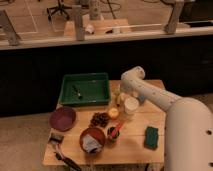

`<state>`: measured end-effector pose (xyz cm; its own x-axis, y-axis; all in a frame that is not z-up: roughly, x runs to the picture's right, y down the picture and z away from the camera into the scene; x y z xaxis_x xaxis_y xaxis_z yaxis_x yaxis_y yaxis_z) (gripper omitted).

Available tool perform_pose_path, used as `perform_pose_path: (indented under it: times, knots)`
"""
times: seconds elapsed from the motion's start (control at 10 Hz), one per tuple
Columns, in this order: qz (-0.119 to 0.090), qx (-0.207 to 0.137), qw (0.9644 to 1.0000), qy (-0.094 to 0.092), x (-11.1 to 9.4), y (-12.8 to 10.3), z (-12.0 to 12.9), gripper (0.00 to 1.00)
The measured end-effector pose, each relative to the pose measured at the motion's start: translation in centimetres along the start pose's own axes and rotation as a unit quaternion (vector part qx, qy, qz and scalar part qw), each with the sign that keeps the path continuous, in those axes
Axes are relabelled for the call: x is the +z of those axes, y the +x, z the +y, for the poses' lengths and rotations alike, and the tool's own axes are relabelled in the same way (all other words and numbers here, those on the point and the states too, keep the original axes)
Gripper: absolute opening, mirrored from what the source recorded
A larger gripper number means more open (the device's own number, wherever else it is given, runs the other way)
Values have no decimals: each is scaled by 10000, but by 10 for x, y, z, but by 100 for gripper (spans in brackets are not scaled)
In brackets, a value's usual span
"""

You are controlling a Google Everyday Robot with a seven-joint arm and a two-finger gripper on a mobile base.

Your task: Place banana in paper cup

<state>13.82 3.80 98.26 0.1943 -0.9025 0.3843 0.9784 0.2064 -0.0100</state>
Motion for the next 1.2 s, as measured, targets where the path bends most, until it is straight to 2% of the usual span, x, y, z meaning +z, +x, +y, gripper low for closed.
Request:
perform_pose_path:
  times: [0.1,0.4,0.6,0.8,1.2]
  knots:
    - [-17,-35,10000,-33,1,-1,-1,76]
    - [-63,-71,9999,-95,3,-3,0,45]
    - [-77,-70,9999,-108,2,-4,1,30]
    - [-90,-47,9999,-95,-1,-4,-1,28]
    - [-201,212,9994,194,-13,2,-4,27]
